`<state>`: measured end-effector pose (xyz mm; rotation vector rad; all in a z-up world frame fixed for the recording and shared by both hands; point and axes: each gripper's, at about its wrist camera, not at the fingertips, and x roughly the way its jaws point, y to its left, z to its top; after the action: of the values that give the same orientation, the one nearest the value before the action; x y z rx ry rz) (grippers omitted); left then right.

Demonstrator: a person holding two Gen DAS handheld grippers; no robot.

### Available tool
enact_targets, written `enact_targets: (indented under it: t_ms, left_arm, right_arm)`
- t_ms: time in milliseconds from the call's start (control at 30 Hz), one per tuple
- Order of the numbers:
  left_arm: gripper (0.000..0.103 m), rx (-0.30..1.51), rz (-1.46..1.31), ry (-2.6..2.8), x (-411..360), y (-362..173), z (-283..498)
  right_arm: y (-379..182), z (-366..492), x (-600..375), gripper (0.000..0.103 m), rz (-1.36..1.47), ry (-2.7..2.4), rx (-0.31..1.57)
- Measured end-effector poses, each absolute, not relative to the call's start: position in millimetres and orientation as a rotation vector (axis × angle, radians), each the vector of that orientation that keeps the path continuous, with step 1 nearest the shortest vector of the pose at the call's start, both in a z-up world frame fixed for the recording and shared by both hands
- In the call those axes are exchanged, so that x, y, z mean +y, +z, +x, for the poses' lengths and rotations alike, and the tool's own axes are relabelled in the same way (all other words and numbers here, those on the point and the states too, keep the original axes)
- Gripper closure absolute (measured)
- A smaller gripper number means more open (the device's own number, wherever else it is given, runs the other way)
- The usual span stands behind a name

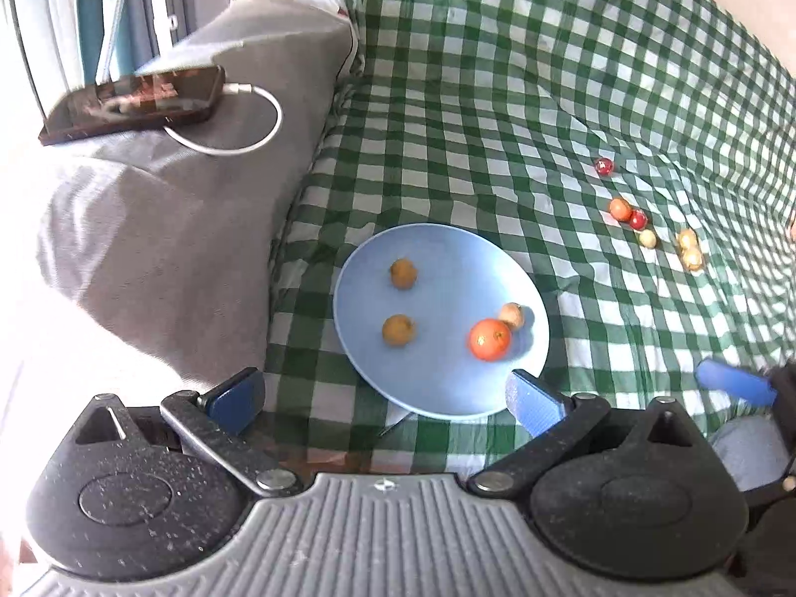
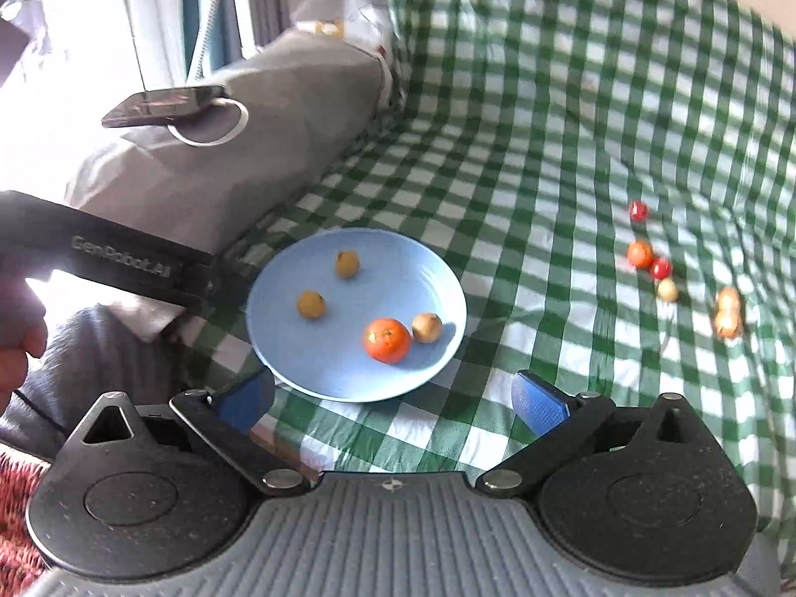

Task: Organize fruits
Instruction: 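Withdraw both tools from the plate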

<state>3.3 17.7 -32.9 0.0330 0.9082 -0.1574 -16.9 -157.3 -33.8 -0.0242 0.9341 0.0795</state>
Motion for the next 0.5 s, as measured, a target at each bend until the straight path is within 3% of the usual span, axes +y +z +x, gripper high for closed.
enact_targets:
  t_ms: [500]
  left_arm:
    - [0.0,0.798,0.096,-0.171,-7.9,-5.9,-50.3]
  right_arm:
    - [6.9,-67.8,-162.3,0.001,0.0,0.043,0.785]
